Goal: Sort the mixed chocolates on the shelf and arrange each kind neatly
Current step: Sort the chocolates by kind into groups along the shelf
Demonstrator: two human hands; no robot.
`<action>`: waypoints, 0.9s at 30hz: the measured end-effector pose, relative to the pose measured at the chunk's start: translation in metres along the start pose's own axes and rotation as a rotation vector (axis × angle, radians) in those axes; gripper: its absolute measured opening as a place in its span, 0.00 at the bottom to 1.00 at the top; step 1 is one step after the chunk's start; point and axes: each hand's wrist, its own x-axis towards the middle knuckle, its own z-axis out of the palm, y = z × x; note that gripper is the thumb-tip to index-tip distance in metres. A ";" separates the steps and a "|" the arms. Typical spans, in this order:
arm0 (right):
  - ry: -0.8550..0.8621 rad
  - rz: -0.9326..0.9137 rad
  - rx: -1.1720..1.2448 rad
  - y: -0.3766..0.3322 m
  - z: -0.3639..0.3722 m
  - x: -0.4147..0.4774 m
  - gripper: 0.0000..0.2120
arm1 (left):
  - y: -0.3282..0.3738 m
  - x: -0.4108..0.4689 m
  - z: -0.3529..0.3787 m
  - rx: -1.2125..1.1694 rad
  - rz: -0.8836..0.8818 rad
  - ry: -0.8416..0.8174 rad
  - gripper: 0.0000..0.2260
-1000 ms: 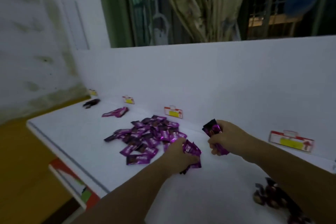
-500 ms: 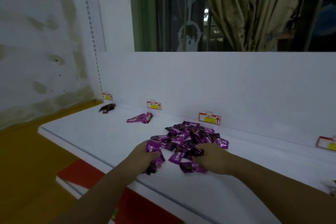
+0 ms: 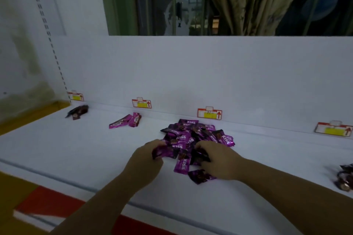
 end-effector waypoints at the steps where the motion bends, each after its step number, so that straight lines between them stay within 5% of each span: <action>1: 0.010 -0.017 -0.041 0.006 0.000 0.007 0.11 | -0.003 0.002 0.005 0.075 0.064 -0.004 0.13; 6: 0.062 -0.096 -0.143 0.016 0.001 0.049 0.10 | -0.013 0.015 0.017 0.426 0.313 -0.030 0.20; 10: 0.065 -0.140 -0.192 0.018 0.011 0.071 0.27 | -0.037 0.038 0.027 0.485 0.338 -0.085 0.21; 16: 0.274 -0.175 -0.153 0.027 0.030 0.058 0.25 | -0.052 0.043 0.032 0.396 0.315 -0.096 0.45; 27: 0.359 0.296 -0.171 0.003 0.024 -0.019 0.26 | -0.058 0.048 0.034 0.278 0.299 -0.187 0.48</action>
